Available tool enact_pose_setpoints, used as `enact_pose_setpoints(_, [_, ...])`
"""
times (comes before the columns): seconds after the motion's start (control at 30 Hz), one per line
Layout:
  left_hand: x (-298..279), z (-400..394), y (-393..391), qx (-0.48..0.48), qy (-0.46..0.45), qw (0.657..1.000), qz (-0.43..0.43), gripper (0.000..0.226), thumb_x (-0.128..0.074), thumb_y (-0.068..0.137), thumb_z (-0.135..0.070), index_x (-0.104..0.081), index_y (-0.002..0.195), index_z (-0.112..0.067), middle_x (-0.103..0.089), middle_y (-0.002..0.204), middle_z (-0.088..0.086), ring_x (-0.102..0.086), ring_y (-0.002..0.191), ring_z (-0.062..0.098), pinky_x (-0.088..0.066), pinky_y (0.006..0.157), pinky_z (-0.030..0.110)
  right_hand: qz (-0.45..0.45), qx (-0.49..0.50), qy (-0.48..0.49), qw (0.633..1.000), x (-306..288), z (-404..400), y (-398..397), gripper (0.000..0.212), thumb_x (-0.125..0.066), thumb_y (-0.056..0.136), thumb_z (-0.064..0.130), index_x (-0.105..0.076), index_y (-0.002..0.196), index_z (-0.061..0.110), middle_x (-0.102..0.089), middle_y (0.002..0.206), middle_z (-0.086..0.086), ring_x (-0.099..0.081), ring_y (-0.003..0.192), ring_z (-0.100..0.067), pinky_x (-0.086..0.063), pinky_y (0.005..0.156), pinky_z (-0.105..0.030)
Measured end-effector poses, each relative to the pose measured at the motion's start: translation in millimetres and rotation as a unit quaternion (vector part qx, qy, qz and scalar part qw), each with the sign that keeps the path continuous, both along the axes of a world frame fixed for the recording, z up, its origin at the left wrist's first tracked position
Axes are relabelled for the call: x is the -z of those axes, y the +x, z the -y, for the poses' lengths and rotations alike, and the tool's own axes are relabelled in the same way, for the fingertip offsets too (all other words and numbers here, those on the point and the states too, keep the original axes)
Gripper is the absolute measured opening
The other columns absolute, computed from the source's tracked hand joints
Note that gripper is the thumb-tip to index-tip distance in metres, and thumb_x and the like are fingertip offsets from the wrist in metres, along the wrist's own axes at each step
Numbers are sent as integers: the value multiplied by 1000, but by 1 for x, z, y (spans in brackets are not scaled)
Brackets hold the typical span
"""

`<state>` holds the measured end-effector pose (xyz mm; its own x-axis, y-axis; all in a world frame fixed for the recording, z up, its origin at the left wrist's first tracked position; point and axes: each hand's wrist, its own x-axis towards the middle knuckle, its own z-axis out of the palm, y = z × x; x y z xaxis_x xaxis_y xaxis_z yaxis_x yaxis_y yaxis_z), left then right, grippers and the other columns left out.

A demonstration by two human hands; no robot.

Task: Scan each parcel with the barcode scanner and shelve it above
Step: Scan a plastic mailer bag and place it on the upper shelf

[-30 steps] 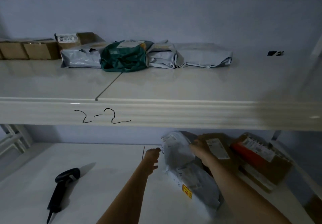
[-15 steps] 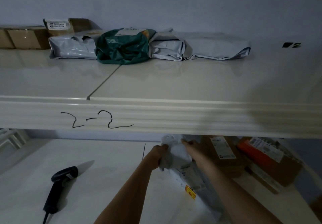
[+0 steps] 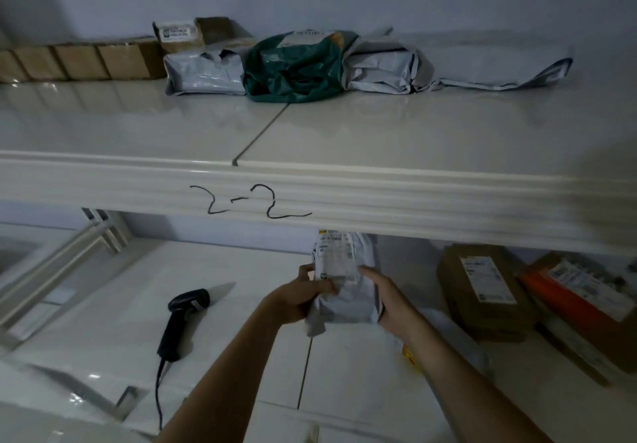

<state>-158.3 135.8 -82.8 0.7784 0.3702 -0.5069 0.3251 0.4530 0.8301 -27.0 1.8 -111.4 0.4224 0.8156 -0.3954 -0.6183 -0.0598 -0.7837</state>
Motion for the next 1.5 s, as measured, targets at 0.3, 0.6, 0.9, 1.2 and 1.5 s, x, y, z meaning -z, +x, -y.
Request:
enact_pose_setpoints(0.3, [-25,-14,-88,-62,30,997,30,73,-78,82,-25,-27,134,-19,-63,120,18,-68,103,33,-56,90,47,54,-13,-12,998,-12,-28,-78,40,-64,94,25,-63,129,7,-76,106,-14,-70,104,-33,-54,94,-45])
enact_pose_setpoints(0.6, [-21,-41,-223,-112,140,983,-43,49,-67,88,-43,-54,130,-22,-64,118,8,-64,105,25,-58,79,39,137,-3,-85,987,-23,-72,-193,37,-75,84,28,-70,115,11,-78,96,-11,-75,89,-32,-61,69,-36])
enact_pose_setpoints(0.9, [-4,-97,-268,-134,223,959,-111,36,-55,97,-31,-62,120,-5,-63,112,15,-61,96,26,-55,89,40,178,5,-107,978,-8,-121,-238,39,-80,80,29,-66,113,16,-78,98,-5,-75,89,-27,-62,76,-38])
enact_pose_setpoints(1.2, [40,-191,-259,-111,229,920,-298,66,-59,93,-31,-31,147,-4,-45,142,20,-49,127,36,-45,102,45,156,56,-137,977,15,-189,-199,36,-71,84,16,-62,118,6,-72,106,-15,-70,94,-34,-61,77,-43])
enact_pose_setpoints(1.5, [76,-236,-228,-18,123,943,-309,48,-68,90,-22,-47,129,-5,-52,135,17,-51,124,34,-48,97,42,154,62,-186,968,34,-223,-156,36,-61,88,15,-61,120,-1,-71,105,-23,-69,93,-39,-59,80,-48])
